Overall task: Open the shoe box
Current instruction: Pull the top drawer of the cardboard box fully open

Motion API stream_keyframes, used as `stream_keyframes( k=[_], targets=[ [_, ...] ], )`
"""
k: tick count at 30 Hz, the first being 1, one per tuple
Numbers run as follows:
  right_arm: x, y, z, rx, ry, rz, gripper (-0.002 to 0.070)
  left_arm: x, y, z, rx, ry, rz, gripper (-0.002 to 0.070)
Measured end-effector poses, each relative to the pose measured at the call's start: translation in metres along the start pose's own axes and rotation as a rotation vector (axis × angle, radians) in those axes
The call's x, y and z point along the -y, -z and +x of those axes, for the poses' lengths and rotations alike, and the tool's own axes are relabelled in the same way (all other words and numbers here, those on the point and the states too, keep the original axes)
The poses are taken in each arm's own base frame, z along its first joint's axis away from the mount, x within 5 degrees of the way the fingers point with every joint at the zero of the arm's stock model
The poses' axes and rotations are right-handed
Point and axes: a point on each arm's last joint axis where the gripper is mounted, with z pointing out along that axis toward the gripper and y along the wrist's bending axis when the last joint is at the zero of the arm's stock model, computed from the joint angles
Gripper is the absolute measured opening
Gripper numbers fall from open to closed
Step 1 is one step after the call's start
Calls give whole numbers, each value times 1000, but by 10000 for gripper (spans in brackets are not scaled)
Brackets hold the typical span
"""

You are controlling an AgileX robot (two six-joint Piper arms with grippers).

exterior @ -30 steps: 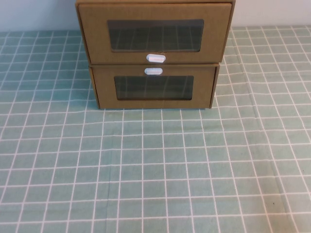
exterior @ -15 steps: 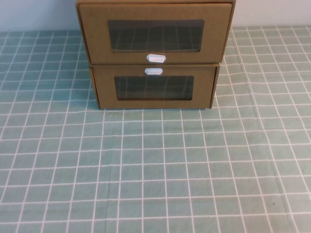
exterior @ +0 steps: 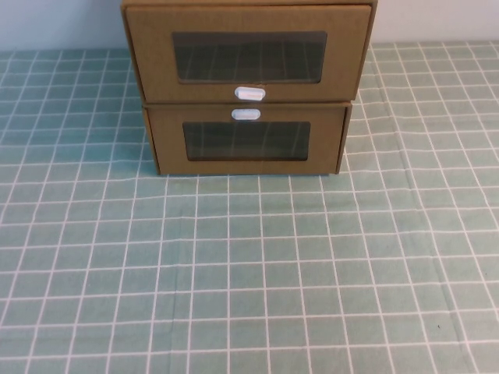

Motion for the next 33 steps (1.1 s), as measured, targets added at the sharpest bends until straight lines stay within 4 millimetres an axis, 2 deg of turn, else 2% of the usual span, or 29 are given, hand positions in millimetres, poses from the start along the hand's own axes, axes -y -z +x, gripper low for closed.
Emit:
stream_keyframes(
  k=[2,4,8,12,16,22,27,31,33],
  targets=[
    [3,-22,3,-108,-7,80,-13,12,-11,-11,-49,-32,-22,-5],
    [12,-46,15,-226,-21,164,-13,21,-27,-18,-133,-78,-66,-5],
    [33,-79,48,-456,-52,325,-14,23,-59,-13,-377,-139,-203,-5],
    [55,-95,83,-645,17,415,-13,12,-90,6,-654,-212,-342,-5],
    [66,-99,103,-760,152,403,-13,-6,-108,29,-815,-384,-358,-5],
    [63,-103,128,-921,286,272,-13,-29,-126,56,-887,-433,-375,-5],
    [53,-113,176,-1137,519,-11,-13,-46,-149,82,-940,-396,-410,-5],
    [30,-118,215,-1282,625,-250,-13,-48,-183,108,-1009,-424,-346,-5],
    [17,-119,238,-1332,684,-372,-13,-42,-205,122,-1049,-459,-276,-5]
  ],
)
